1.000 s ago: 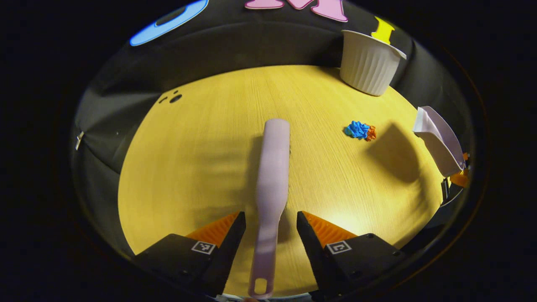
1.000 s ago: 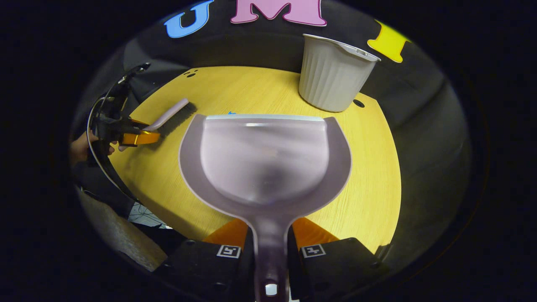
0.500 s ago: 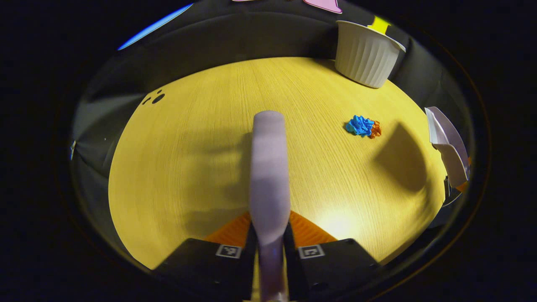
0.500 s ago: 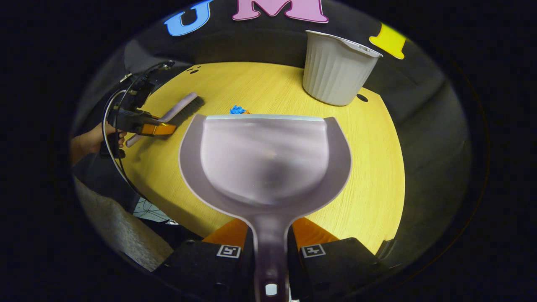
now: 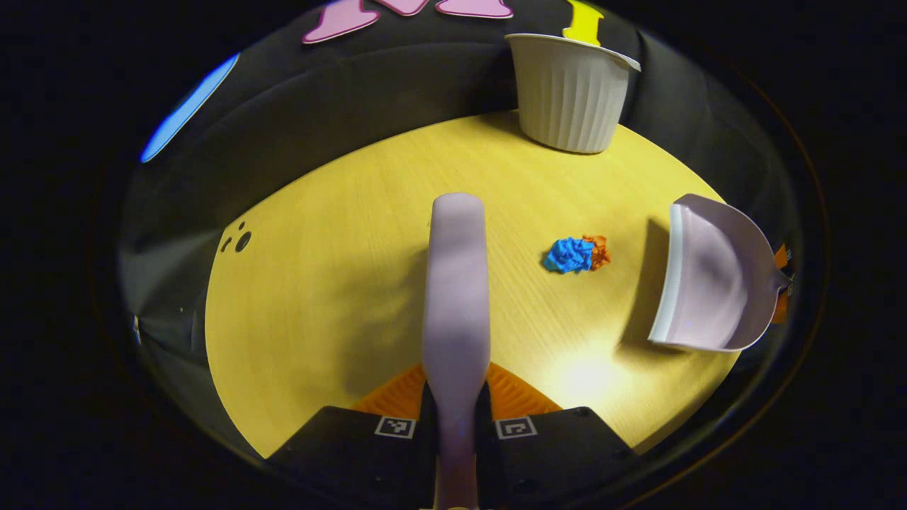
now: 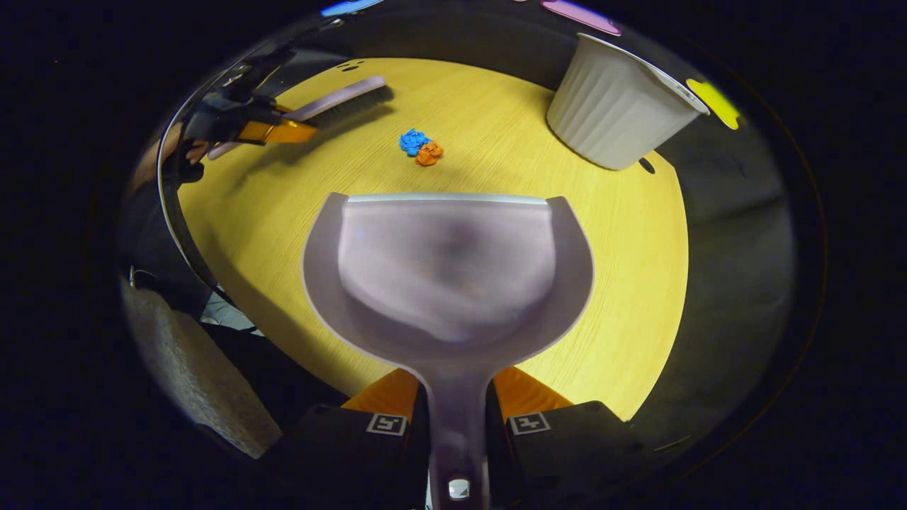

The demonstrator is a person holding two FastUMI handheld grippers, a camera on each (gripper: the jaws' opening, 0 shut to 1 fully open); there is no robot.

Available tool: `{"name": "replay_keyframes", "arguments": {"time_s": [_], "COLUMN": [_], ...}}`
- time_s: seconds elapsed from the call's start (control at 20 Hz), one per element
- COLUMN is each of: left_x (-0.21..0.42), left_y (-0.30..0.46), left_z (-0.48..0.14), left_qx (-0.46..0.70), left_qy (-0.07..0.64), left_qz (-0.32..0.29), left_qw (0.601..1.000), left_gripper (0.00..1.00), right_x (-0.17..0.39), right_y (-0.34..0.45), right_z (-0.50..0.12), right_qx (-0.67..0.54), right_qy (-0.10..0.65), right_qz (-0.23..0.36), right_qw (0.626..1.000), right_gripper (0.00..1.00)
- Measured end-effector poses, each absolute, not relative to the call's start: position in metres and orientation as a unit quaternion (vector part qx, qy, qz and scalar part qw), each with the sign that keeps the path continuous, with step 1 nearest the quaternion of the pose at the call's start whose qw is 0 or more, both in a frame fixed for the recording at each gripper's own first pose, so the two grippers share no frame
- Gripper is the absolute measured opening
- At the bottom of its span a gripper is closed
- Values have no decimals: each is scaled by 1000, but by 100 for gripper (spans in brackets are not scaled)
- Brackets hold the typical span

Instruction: Pick up the small broom and dustpan from the desktop, sweep the trash into the dustpan with the broom, and then empty the trash into the garbage bin.

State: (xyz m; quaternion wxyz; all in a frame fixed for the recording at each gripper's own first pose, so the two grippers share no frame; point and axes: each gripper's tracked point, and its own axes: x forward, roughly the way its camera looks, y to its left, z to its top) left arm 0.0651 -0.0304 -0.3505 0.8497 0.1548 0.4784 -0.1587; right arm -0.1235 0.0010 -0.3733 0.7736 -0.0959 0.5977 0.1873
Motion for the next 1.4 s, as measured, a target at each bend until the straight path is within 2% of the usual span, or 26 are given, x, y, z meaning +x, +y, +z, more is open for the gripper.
{"name": "replay_keyframes", "arguments": {"time_s": [0.25,0.3,0.35,0.5,0.55,0.6,0.65,0.85,0.9,0.95,1.0,1.15,1.2,1.25,1.3,1.35,1.4], "left_x": [78,79,80,78,73,66,55,15,6,-1,-5,-10,-9,-9,-7,-7,-6], "left_y": [-62,-68,-73,-91,-100,-111,-127,-174,-180,-185,-187,-183,-181,-179,-175,-166,-159], "left_z": [-370,-374,-376,-377,-375,-374,-371,-361,-356,-355,-352,-338,-332,-323,-314,-304,-296], "left_qx": [174,177,179,177,167,156,141,95,91,94,101,122,117,107,97,85,75], "left_qy": [511,518,521,528,534,537,543,550,552,554,552,538,531,524,518,508,500], "left_qz": [-195,-205,-214,-245,-259,-276,-304,-398,-414,-423,-426,-398,-389,-381,-370,-353,-339], "left_qw": [819,811,806,793,787,782,770,728,718,711,710,733,744,754,765,781,793], "left_gripper": [27,27,29,25,27,27,27,24,27,27,27,27,26,27,27,27,27], "right_x": [-117,-114,-115,-109,-107,-104,-104,-103,-103,-101,-99,-95,-93,-92,-94,-94,-94], "right_y": [1,1,0,4,5,8,8,5,4,5,6,6,7,8,11,12,14], "right_z": [-388,-390,-391,-395,-396,-399,-400,-405,-405,-406,-407,-413,-412,-410,-408,-405,-406], "right_qx": [-111,-113,-114,-109,-108,-108,-107,-109,-111,-110,-108,-97,-91,-83,-72,-67,-65], "right_qy": [609,609,610,608,608,607,604,598,594,589,581,546,534,524,516,513,514], "right_qz": [208,212,216,223,225,228,231,239,241,242,243,237,234,231,224,217,208], "right_qw": [757,756,754,754,754,754,755,758,760,763,769,798,807,816,824,828,830], "right_gripper": [37,33,37,37,33,33,37,37,37,42,37,37,42,37,42,33,37]}}
